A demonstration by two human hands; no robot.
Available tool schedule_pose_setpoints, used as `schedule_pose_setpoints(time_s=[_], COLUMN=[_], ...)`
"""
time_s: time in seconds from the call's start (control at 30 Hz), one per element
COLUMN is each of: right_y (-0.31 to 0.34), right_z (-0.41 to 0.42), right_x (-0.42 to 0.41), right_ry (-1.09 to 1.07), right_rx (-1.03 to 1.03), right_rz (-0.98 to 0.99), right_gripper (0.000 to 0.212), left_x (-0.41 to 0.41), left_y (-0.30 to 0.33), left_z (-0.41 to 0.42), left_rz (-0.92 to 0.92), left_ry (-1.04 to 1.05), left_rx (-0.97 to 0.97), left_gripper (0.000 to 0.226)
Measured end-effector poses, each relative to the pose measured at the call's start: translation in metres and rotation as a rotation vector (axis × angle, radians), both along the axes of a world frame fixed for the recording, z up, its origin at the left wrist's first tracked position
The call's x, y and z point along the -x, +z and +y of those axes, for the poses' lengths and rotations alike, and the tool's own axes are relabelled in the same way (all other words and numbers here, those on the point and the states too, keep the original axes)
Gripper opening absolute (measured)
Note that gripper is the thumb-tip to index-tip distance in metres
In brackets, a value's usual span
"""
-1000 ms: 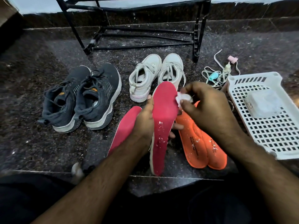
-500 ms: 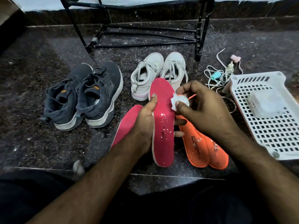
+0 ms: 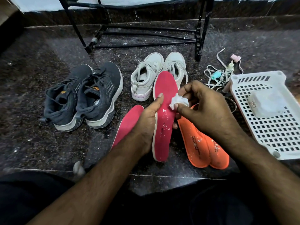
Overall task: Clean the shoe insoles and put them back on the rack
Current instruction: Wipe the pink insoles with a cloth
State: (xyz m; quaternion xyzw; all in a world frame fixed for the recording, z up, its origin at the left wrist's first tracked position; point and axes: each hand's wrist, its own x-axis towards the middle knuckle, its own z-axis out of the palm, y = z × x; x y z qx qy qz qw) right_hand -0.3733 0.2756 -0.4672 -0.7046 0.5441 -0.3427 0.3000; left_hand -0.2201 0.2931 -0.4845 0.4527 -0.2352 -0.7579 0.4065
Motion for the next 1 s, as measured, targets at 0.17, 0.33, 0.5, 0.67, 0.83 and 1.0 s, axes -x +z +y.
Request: schedule_pose_setpoints(time_s=[0.17, 0.33, 0.5, 0.67, 0.83, 1.0], right_y=[-0.002, -0.001, 0.001, 0.006, 0.004, 0.0], right_z=[0.001, 0.008, 0.01, 0.019, 0.012, 0.021], right_x=[-0.004, -0.01, -0.012, -0.017, -0.009, -0.023], right_ry=[0.052, 0.001, -0.042, 0.148, -0.02, 0.176], right_rx=[-0.016, 0.055, 0.111, -0.089, 0.021, -0.084], right_rz=[0.014, 0.112, 0.19, 0.037, 0.035, 0.026], right_gripper=[0.025, 0.021, 0.016, 0.017, 0.022, 0.017], left_x=[0.001, 0.002, 0.002, 0.001, 0.001, 0.0], left_y=[0.001, -0.002, -0.005, -0.006, -0.009, -0.011], left_z=[0.001, 0.002, 0.002, 0.002, 0.001, 0.001], left_rz=[0.035, 0.073, 0.164, 0.259, 0.189, 0.266], left_ry=[-0.01, 0.023, 0.053, 0.108, 0.1, 0.142], left_rx=[-0.001, -0.029, -0.039, -0.087, -0.012, -0.087], left_gripper=[0.06, 0.05, 0.047, 0.049, 0.046, 0.053])
